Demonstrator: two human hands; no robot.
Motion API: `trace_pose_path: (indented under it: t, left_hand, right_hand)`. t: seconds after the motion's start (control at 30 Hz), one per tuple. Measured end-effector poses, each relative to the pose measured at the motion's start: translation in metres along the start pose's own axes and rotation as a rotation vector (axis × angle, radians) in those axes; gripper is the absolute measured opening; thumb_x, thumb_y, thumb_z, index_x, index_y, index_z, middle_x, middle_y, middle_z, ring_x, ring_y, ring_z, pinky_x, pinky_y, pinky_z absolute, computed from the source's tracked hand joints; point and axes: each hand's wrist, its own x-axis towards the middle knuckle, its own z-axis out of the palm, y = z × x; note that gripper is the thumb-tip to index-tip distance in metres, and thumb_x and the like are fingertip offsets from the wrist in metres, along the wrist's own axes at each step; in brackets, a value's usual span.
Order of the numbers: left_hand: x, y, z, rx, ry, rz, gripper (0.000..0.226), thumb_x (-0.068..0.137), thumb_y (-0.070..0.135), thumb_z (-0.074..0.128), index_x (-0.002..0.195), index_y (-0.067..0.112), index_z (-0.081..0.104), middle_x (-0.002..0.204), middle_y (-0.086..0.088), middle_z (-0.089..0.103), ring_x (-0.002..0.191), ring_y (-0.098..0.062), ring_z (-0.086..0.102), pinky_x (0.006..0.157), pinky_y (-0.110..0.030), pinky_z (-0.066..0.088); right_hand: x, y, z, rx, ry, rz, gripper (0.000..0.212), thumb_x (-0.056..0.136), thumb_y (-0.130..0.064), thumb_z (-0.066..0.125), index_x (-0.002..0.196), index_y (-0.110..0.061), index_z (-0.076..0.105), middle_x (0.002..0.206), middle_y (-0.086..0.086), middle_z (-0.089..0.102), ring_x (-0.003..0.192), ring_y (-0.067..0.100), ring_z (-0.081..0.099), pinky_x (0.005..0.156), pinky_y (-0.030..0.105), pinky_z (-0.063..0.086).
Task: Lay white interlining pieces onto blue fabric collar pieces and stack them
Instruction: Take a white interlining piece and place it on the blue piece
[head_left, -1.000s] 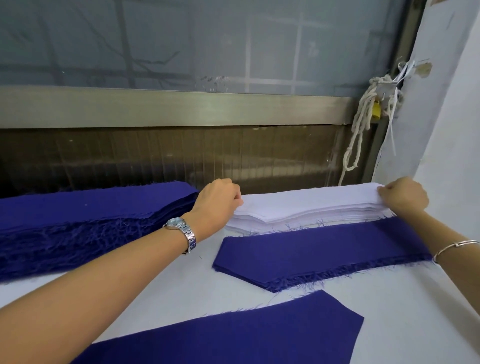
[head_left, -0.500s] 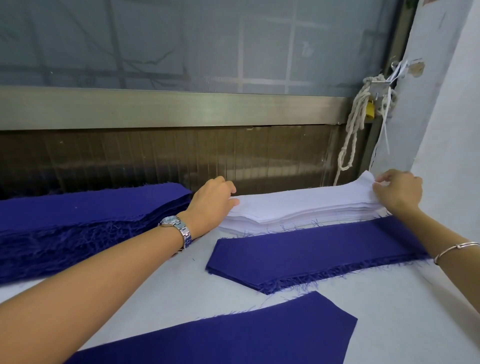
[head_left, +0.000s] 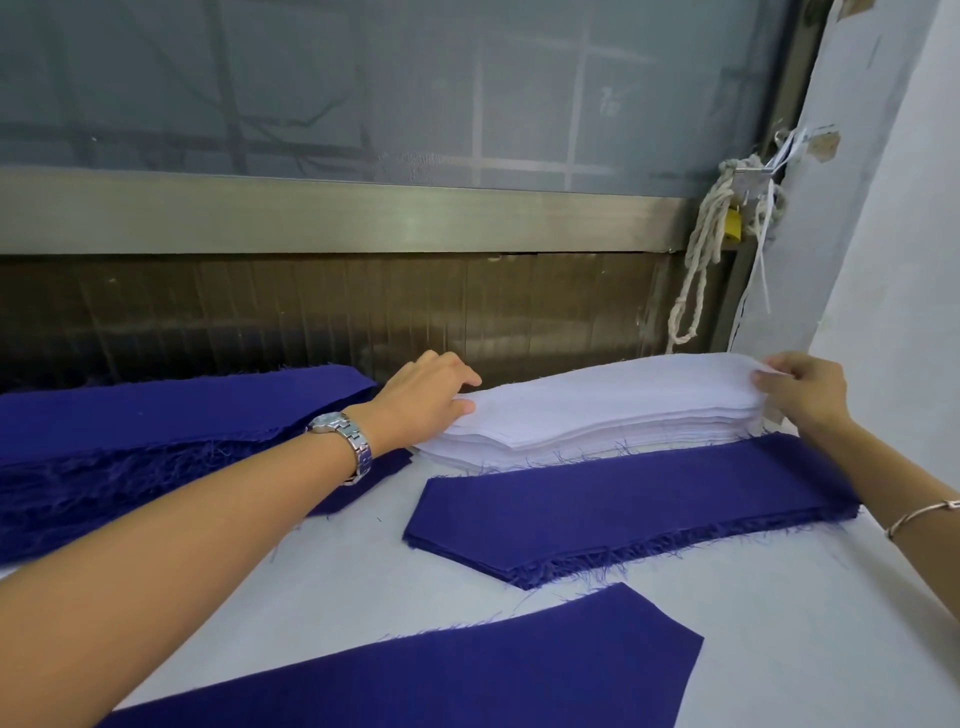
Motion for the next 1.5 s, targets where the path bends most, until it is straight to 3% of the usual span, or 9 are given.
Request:
trace_pose_path:
  t: [0.2, 0.33, 0.57, 0.67, 0.77, 0.93, 1.03, 1.17, 1.5]
  left_hand:
    - [-0.001, 0.000, -0.002, -0.025, 0.041, -0.014, 0.030, 0.099, 0.028, 0.059, 0.128, 0.020, 0.063, 0.134, 0.000, 0.055, 0.122, -0.024, 0.044, 0.102, -0.039, 0.039]
    - [-0.006, 0.001, 0.001, -0.002, 0.172, -0.015, 0.024, 0.096, 0.033, 0.063, 0.116, 0.021, 0.067, 0.129, 0.004, 0.055, 0.118, -0.018, 0.044, 0.099, -0.033, 0.035]
    - [-0.015, 0.005, -0.013, -0.253, 0.379, -0.024, 0.017, 0.097, 0.030, 0.062, 0.101, 0.015, 0.069, 0.103, 0.000, 0.065, 0.096, -0.017, 0.058, 0.088, -0.034, 0.047]
    - [-0.021, 0.006, -0.029, -0.387, 0.416, -0.050, 0.022, 0.097, 0.034, 0.061, 0.095, 0.013, 0.070, 0.074, 0.003, 0.065, 0.065, -0.009, 0.057, 0.066, -0.033, 0.049]
    - [-0.033, 0.003, -0.046, -0.453, 0.401, -0.059, 0.025, 0.097, 0.035, 0.060, 0.092, 0.012, 0.070, 0.076, -0.001, 0.068, 0.068, -0.013, 0.061, 0.066, -0.038, 0.051]
    - [-0.073, -0.015, -0.071, -0.538, 0.361, -0.096, 0.022, 0.097, 0.034, 0.062, 0.082, 0.020, 0.068, 0.077, -0.007, 0.071, 0.068, -0.021, 0.064, 0.066, -0.035, 0.048]
    - [-0.103, -0.032, -0.085, -0.586, 0.309, -0.150, 0.033, 0.097, 0.035, 0.061, 0.088, 0.004, 0.071, 0.080, -0.021, 0.070, 0.069, -0.033, 0.060, 0.073, -0.036, 0.047]
    - [-0.145, -0.051, -0.100, -0.588, 0.284, -0.282, 0.049, 0.094, 0.041, 0.062, 0.085, -0.007, 0.064, 0.059, -0.012, 0.046, 0.058, -0.020, 0.039, 0.075, -0.031, 0.044]
    - [-0.253, -0.101, -0.116, -0.633, -0.001, -0.491, 0.042, 0.075, 0.064, 0.063, 0.083, 0.026, 0.079, 0.065, 0.005, 0.067, 0.053, -0.004, 0.054, 0.066, -0.024, 0.044]
  right_hand:
    - [-0.002, 0.007, -0.003, 0.037, 0.034, 0.021, 0.019, 0.089, -0.003, 0.071, 0.108, -0.001, 0.073, 0.089, 0.015, 0.062, 0.073, 0.020, 0.054, 0.056, 0.006, 0.046]
    - [-0.006, 0.003, -0.003, 0.041, 0.057, 0.052, 0.022, 0.088, -0.005, 0.071, 0.108, 0.003, 0.072, 0.100, 0.013, 0.064, 0.092, 0.027, 0.056, 0.081, 0.033, 0.048]
    - [-0.005, -0.013, -0.004, 0.044, 0.098, 0.106, 0.028, 0.094, -0.008, 0.063, 0.118, 0.005, 0.068, 0.100, 0.010, 0.060, 0.090, 0.022, 0.051, 0.079, 0.033, 0.041]
    - [-0.002, -0.021, -0.005, 0.045, 0.110, 0.125, 0.028, 0.095, -0.009, 0.060, 0.110, 0.013, 0.066, 0.094, 0.012, 0.057, 0.087, 0.022, 0.047, 0.077, 0.035, 0.038]
    - [-0.005, -0.030, -0.007, 0.019, 0.082, 0.093, 0.027, 0.095, -0.009, 0.060, 0.103, 0.016, 0.065, 0.089, 0.014, 0.055, 0.084, 0.022, 0.046, 0.075, 0.036, 0.037]
    - [-0.028, -0.050, -0.011, -0.035, -0.093, -0.027, 0.012, 0.089, -0.001, 0.064, 0.097, 0.004, 0.072, 0.090, 0.014, 0.063, 0.082, 0.025, 0.051, 0.074, 0.035, 0.041]
    - [-0.044, -0.063, -0.014, -0.075, -0.218, -0.055, 0.015, 0.091, -0.006, 0.066, 0.082, 0.004, 0.072, 0.080, 0.017, 0.066, 0.072, 0.027, 0.050, 0.067, 0.030, 0.040]
    - [-0.072, -0.083, -0.017, -0.064, -0.363, -0.042, 0.019, 0.092, -0.013, 0.069, 0.078, -0.001, 0.072, 0.072, 0.017, 0.063, 0.072, 0.027, 0.051, 0.065, 0.031, 0.041]
    - [-0.137, -0.124, -0.019, -0.192, -0.726, -0.122, 0.027, 0.084, -0.031, 0.077, 0.067, -0.010, 0.076, 0.054, 0.005, 0.058, 0.061, 0.019, 0.052, 0.062, 0.028, 0.045]
